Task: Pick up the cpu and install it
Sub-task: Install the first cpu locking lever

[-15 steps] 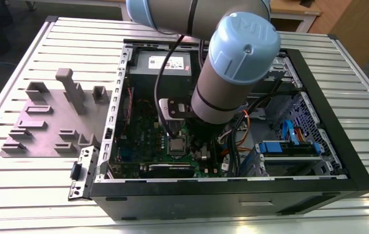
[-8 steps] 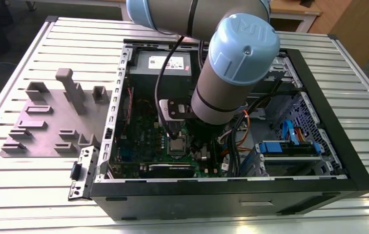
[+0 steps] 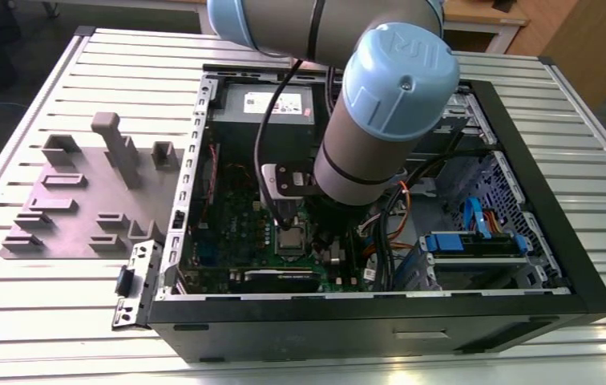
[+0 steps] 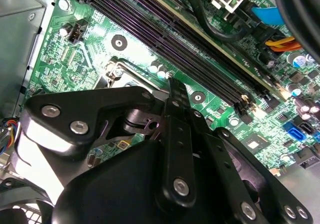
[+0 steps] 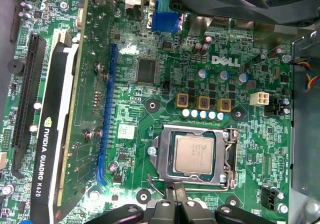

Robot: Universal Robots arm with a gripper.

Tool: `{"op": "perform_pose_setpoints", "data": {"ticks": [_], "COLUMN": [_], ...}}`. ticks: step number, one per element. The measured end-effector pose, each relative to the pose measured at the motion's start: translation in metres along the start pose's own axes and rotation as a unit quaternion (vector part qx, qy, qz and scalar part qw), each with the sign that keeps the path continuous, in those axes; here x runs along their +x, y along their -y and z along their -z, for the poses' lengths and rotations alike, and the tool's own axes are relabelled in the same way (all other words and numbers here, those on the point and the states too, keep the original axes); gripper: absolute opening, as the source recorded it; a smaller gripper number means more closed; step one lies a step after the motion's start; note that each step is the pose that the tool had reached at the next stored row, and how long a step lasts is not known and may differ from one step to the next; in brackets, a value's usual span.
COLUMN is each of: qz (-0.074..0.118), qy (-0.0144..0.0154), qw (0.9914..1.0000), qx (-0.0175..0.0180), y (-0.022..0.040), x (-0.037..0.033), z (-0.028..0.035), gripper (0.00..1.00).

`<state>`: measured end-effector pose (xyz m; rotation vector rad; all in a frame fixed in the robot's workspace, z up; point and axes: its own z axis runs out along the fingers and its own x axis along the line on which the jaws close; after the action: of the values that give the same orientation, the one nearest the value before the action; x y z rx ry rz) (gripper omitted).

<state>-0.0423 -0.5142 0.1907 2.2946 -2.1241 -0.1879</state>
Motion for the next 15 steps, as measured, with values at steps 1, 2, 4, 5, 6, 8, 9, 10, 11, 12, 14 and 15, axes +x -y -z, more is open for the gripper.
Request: {"op": "perform_pose_setpoints", "data": {"ticks": [1,2,4,5,6,8,9,10,11,12,14,15], "qz": [0.000,0.000,0.000,0.000,0.000,0.000,0.000,0.000,0.000,0.000,0.000,0.000], "qy": [0.0000,-0.0001,-0.0003,-0.0004,-0.0006,-0.0007,-0.0009,-0.0009,-0.0009,-0.0009,-0.0009,-0.0009], "qw": [1.00000,1.00000,1.00000,1.00000,1.00000,1.00000,1.00000,1.00000,1.00000,1.00000,1.00000,1.00000], "qx": [0.0000,0.0000,0.0000,0.0000,0.0000,0.0000,-0.0001,-0.0001,0.0000,-0.0001,-0.0001,-0.0001], "y": [0.0000,0.0000,-0.0001,-0.0001,-0.0001,-0.0001,-0.0001,-0.0001,-0.0001,-0.0001,-0.0001,-0.0001], "x": [0.0002,0.0004,0.0011,0.0014,0.0016,0.0019,0.0020,0.0020,0.0020,0.0020,0.0020,0.0020], "z": [0.0000,0.0000,0.0001,0.0001,0.0002,0.0002,0.0002,0.0002,0.0002,0.0002,0.0002,0.0002], "gripper": [0.11,0.11,0.11,0.11,0.11,0.11,0.11,0.11,0.11,0.11,0.11,0.11]}}
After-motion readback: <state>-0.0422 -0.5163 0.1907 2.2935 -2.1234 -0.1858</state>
